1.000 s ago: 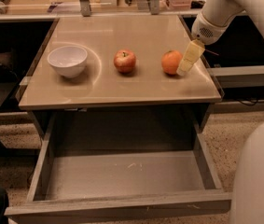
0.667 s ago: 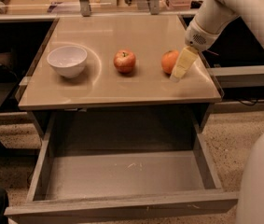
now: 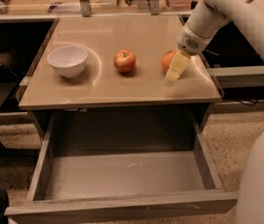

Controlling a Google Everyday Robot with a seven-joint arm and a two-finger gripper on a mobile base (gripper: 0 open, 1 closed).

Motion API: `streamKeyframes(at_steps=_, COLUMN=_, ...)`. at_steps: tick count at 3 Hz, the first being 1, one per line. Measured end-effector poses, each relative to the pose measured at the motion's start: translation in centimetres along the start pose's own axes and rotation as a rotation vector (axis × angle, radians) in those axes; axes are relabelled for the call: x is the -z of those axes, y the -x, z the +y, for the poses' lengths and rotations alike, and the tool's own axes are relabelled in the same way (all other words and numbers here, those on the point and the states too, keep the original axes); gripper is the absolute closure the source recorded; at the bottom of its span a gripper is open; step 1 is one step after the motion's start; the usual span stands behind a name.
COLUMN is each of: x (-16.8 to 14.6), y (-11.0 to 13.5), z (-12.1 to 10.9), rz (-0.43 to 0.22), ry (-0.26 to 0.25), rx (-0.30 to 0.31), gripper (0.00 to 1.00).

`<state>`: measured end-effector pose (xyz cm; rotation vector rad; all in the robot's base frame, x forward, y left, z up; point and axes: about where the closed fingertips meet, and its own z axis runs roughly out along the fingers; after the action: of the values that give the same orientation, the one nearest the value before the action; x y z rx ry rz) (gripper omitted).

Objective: Place orange into top drawer

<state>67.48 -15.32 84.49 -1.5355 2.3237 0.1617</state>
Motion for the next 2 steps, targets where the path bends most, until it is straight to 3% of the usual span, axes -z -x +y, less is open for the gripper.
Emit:
streamKeyframes(at_steps=1, x=-1.13, y=-0.01, z=-2.02, rz=0.013, ry=-0.028, rx=0.016, gripper=0.00)
streamKeyframes(at_steps=2, x=-1.16, y=-0.02, z=-2.06, rz=0.013, ry=-0.029, rx=0.016, gripper=0.00)
